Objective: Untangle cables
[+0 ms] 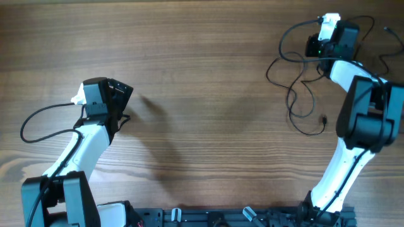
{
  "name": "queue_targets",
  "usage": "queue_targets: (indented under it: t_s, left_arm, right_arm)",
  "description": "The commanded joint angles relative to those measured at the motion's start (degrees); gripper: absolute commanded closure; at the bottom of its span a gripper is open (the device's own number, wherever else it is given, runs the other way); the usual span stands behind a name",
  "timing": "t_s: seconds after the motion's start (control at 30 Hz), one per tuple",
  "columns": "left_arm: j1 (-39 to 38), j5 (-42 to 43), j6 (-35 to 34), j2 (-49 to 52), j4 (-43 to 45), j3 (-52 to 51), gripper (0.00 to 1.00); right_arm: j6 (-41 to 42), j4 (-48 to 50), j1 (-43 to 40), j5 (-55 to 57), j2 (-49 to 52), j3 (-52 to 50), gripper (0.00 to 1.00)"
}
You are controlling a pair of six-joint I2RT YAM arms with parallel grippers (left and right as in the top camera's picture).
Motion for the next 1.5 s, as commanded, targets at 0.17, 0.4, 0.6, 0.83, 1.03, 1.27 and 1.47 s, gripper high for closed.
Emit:
queue_targets:
  t_s: [0.17,0.4,0.6,0.83,1.03,1.27,1.47]
  left_arm:
    - [0.2,-0.8,0.3,-0.6,0.0,0.0,0.00]
    - [0.2,-0.8,0.3,-0.6,0.0,0.0,0.00]
    - [0.2,-0.8,0.3,-0.6,0.0,0.0,0.00]
    - [0.2,-0.8,0.3,-0.6,0.0,0.0,0.00]
    - [0.2,-0.8,0.3,-0.6,0.0,0.0,0.00]
    - [0.2,-0.8,0.3,-0.6,0.0,0.0,0.00]
    - [0.2,-0.8,0.3,-0.6,0.0,0.0,0.00]
  right_arm:
    - [4.8,-2.2,-3.5,-0.7,6.4,6.0,0.96]
    - [4.0,-6.2,-10.8,1.4,6.4,6.2,0.96]
    - [2.8,-10.0,-13.3,-5.9,5.6,9.7,0.96]
    - [2.7,-22.0,-12.1,-8.9,0.7,16.1,0.93]
    - [4.9,-35.4,-13.8,0.9,-8.2,16.0,0.91]
    - [24.0,-44.2,-18.2,19.0,-9.4,15.0,0.81]
    - [26.7,-41.0,-22.4,16.9,-4.9,13.5,0.94]
